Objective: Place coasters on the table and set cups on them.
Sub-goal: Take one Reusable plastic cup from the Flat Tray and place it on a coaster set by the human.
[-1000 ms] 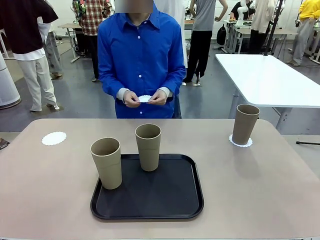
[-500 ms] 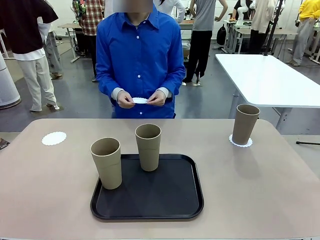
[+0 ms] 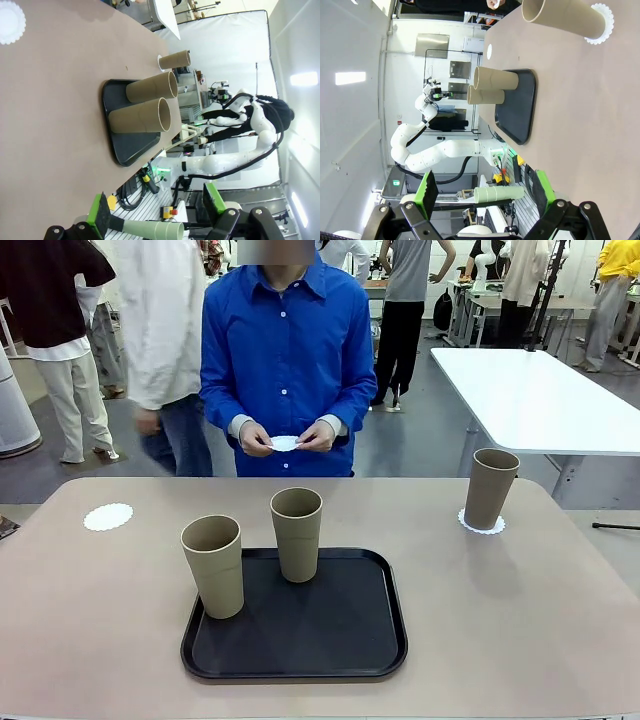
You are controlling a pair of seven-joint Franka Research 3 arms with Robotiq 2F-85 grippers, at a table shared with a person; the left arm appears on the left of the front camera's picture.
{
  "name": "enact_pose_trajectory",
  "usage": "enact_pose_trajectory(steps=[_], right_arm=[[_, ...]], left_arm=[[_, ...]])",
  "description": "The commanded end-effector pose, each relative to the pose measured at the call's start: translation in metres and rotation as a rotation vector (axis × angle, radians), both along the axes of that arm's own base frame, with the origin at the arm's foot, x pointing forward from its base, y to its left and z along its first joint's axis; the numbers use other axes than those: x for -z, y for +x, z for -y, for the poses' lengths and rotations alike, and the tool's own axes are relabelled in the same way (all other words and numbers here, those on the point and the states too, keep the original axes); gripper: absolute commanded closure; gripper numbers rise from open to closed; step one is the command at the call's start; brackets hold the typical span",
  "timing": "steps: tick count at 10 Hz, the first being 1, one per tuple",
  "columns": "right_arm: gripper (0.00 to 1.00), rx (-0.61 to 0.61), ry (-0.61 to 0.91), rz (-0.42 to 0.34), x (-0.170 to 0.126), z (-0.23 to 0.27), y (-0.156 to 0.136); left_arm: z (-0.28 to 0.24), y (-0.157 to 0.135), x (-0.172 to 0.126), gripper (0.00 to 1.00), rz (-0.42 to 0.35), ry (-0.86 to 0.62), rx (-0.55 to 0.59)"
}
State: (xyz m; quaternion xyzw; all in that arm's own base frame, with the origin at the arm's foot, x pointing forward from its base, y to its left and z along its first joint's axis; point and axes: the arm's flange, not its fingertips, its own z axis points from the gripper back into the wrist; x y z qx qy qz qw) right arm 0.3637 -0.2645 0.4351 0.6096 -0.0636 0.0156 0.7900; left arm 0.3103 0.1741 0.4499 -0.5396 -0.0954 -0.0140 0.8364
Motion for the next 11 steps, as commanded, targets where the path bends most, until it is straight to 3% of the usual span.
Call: enact_pose_trajectory(steps=[1,4,7,11], right_arm=[[0.00,0.006,-0.003,-0.011,0.000,0.000,0.000],[0.00,0.006,-0.003,-0.011,0.000,0.000,0.000],[0.00,0.006,-0.003,-0.011,0.000,0.000,0.000],[0.00,0.006,-0.003,-0.011,0.000,0.000,0.000]], left_arm=[[0.029,0.017,-0.024,0.00,0.138,0.168,0.140],[0.117,0.040,-0.058,0.00,0.386,0.460,0.497],[0.193,0.043,-0.056,0.00,0.560,0.636,0.714],[0.242,0.056,-0.035,0.00,0.620,0.838,0.787]])
